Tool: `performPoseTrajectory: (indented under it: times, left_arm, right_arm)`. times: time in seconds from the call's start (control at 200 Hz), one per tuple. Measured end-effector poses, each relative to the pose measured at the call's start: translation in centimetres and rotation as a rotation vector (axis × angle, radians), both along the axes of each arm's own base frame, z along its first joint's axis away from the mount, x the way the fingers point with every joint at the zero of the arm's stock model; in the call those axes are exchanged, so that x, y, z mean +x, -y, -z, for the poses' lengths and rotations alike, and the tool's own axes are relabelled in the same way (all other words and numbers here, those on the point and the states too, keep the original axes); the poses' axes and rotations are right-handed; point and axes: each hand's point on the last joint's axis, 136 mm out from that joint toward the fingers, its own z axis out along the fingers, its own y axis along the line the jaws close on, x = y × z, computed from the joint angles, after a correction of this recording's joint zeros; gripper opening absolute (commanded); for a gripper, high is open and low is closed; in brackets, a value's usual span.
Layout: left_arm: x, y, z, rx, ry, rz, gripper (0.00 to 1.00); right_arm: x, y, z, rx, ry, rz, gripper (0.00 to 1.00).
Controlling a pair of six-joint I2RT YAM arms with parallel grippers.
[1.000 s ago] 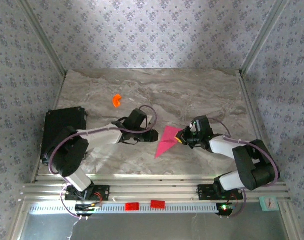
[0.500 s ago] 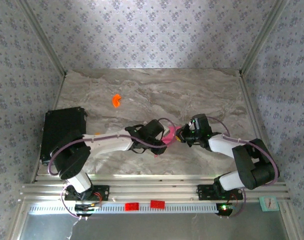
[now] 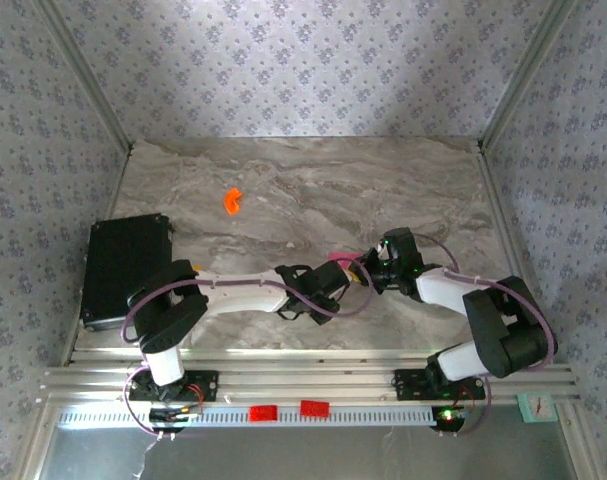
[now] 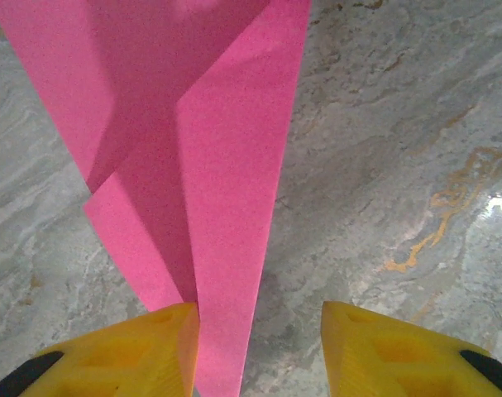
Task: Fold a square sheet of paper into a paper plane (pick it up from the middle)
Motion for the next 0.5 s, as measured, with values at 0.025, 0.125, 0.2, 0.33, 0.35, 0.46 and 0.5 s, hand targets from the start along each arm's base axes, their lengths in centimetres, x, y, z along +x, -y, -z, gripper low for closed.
performPoseTrajectory:
  times: [0.025,0.125,0.2,0.33,0.35,0.46,0.5]
  left_arm:
    - [-0.03,-0.02,0.03,0.004,0.004,0.003,0.41]
    - [0.01,-0.04,0.29,0.024,0.022,0.006,0.39]
    - [0.11,-0.05,0.40,0.043,0.042,0.007,0.38]
    - [0.18,-0.06,0.31,0.068,0.086,0.014,0.36]
    - [0.18,-0.07,0.31,0.071,0.091,0.016,0.34]
    - [0.39,-0.09,0.45,0.092,0.114,0.020,0.31]
    - [0.41,-0.11,0.57,0.098,0.121,0.021,0.30]
  right_arm:
    - [0.00,0.00,0.01,0.000,0.000,0.000,0.00]
    - [-0.03,-0.03,0.06,0.001,-0.003,-0.002,0.00]
    - [-0.03,-0.05,0.06,0.002,-0.003,-0.002,0.00]
    - [-0.04,-0.10,0.03,0.005,-0.003,-0.005,0.00]
    - [-0.04,-0.11,0.02,0.005,-0.003,-0.005,0.00]
    - [-0.03,-0.15,-0.03,0.008,-0.003,-0.007,0.00]
    - [-0.04,-0.16,-0.05,0.009,-0.003,-0.008,0.00]
